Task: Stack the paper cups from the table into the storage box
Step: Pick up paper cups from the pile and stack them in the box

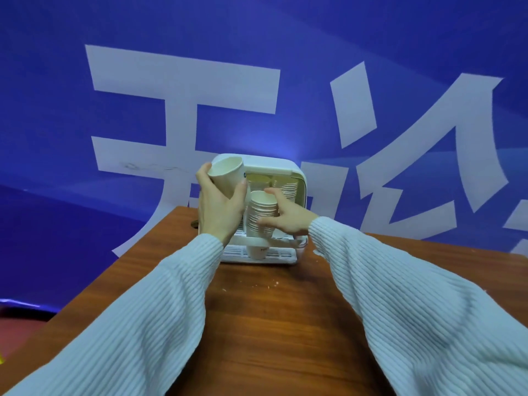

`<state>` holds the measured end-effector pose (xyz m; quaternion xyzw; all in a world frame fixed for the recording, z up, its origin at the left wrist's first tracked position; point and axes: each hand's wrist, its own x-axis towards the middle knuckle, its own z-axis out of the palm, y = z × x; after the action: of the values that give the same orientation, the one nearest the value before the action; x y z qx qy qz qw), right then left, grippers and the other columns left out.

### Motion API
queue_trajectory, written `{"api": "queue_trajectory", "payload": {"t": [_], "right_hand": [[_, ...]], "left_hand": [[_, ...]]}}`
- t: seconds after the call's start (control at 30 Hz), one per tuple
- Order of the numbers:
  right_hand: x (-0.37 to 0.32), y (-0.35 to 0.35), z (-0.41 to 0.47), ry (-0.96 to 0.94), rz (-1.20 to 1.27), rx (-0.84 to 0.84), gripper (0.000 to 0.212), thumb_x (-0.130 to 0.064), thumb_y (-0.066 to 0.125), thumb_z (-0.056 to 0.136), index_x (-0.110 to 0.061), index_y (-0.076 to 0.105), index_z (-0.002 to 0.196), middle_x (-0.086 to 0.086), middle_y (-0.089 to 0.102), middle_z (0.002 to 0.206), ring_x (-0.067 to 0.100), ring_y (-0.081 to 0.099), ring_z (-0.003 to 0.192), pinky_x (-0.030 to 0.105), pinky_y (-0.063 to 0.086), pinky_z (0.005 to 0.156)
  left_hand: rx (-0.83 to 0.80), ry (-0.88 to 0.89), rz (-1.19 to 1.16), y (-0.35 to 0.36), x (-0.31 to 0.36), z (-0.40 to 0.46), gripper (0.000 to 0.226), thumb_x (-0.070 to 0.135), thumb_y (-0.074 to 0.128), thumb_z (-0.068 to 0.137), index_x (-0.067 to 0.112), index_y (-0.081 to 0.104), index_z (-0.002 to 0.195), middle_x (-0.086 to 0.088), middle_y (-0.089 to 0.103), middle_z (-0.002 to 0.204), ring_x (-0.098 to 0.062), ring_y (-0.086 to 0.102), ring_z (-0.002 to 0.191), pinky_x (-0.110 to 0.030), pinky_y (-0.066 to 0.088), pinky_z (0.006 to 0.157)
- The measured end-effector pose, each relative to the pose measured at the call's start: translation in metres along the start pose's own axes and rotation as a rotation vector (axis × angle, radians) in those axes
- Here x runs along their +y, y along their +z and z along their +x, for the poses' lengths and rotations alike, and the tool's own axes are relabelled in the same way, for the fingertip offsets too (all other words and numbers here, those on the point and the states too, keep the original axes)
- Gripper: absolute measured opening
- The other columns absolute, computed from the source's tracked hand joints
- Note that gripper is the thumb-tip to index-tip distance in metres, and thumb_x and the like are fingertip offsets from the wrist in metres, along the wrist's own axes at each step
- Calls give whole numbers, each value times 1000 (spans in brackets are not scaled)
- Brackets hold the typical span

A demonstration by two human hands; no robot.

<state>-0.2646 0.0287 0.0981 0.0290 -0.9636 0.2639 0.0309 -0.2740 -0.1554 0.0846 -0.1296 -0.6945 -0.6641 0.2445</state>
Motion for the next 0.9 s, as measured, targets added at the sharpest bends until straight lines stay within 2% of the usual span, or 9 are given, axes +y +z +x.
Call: {"api": "queue_trajectory", "payload": {"t": [0.13, 0.23, 0.33, 0.47, 0.57, 0.63, 0.73, 0.83, 0.9], "right_hand": [[5, 6, -1, -27, 140, 51, 94, -39, 79, 89, -27, 18, 160, 3, 50, 151, 20, 53, 131, 34, 39, 113], [7, 8, -4, -59, 229, 88, 95, -35, 80, 90, -27, 18, 161, -6, 52, 136, 10, 50, 121, 26, 36, 103], [9, 11, -4, -53, 251, 99, 98, -36, 77, 92, -26, 9, 162, -5, 53, 127, 13, 54, 113, 25, 39, 95], [12, 11, -6, -69, 338, 117, 81, -18, 74, 94, -20, 21, 155, -8, 53, 124, 8, 58, 108, 6, 44, 82], [19, 13, -3, -62, 383, 122, 75, -15, 76, 92, -22, 32, 153, -9, 57, 127, 8, 59, 112, 18, 49, 98], [21, 19, -1, -38, 411, 132, 71, -17, 79, 90, -18, 39, 149, -6, 60, 127, 9, 61, 115, 18, 49, 96], [22, 27, 3, -39, 424, 144, 63, -6, 78, 88, -18, 42, 137, -10, 61, 119, -5, 59, 104, 5, 47, 86], [17, 31, 8, -9, 421, 172, 69, -10, 82, 82, -19, 41, 136, -6, 64, 125, 5, 62, 112, 23, 50, 102], [12, 32, 10, 41, 401, 216, 76, -14, 81, 82, -12, 36, 142, 3, 63, 131, 18, 61, 119, 30, 47, 102]], "left_hand": [[-106, 71, 30, 23, 10, 20, 82, 44, 77, 85, 27, 29, 150, 0, 54, 136, -20, 56, 121, -46, 50, 103], [-209, 118, 167, 39, 11, 25, 86, 38, 77, 87, 23, 27, 155, -5, 54, 144, -24, 55, 126, -45, 48, 105], [-275, 180, 287, 48, 8, 28, 84, 40, 76, 86, 25, 30, 155, -5, 53, 147, -26, 53, 130, -44, 47, 107], [-290, 215, 446, 52, -5, 22, 79, 48, 71, 82, 27, 38, 150, -5, 56, 144, -30, 49, 132, -46, 42, 109], [-289, 125, 544, 46, -25, 13, 78, 68, 52, 82, 28, 45, 147, -3, 52, 146, -28, 44, 134, -46, 38, 111], [-325, 97, 515, 39, -38, 8, 78, 73, 45, 85, 29, 44, 150, 0, 46, 152, -27, 44, 137, -45, 37, 112], [-379, 55, 416, 38, -45, 4, 74, 65, 50, 92, 31, 33, 156, -1, 44, 156, -26, 45, 140, -45, 36, 115], [-456, 29, 375, 39, -41, 2, 85, 49, 62, 94, 30, 14, 161, -3, 45, 157, -25, 46, 140, -43, 35, 118], [-443, 5, 335, 38, -40, 5, 89, 39, 66, 95, 25, 9, 163, -3, 45, 157, -24, 43, 142, -37, 31, 117]]}}
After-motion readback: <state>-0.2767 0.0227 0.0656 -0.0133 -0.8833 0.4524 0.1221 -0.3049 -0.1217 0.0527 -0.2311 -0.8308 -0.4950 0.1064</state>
